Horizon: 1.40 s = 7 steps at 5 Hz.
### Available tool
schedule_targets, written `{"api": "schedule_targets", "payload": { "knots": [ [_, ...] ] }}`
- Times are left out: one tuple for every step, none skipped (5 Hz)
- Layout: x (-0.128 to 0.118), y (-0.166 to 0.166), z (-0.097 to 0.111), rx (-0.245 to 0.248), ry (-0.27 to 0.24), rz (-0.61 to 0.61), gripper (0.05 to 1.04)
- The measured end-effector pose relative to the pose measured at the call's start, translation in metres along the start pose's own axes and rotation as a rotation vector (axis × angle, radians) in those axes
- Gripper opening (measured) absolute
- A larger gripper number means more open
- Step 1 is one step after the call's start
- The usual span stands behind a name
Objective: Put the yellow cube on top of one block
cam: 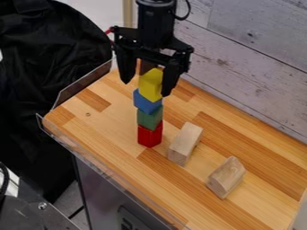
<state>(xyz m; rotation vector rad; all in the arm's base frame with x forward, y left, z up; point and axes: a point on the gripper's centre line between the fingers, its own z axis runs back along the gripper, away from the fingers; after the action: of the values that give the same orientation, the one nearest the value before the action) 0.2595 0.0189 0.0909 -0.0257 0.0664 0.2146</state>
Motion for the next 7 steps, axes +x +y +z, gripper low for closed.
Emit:
{"api": "schedule_targets", "payload": {
  "knots": [
    [0.000,0.001,-0.003,-0.015,-0.003,0.007,0.687],
    [0.000,0.004,-0.003,-0.023,-0.005,0.014,0.518],
    [0.000,0.004,-0.003,-0.023,-0.005,0.014,0.518],
    [-0.004,0.004,0.009,-0.026,-0.041,0.026,0.518],
    [-0.009,0.003,0.025,-0.028,-0.104,0.023,0.518],
    [-0.016,-0.011,0.034,-0.026,-0.142,-0.022,0.518],
    [-0.019,-0.028,0.023,-0.019,-0.104,-0.077,0.518]
  ]
}}
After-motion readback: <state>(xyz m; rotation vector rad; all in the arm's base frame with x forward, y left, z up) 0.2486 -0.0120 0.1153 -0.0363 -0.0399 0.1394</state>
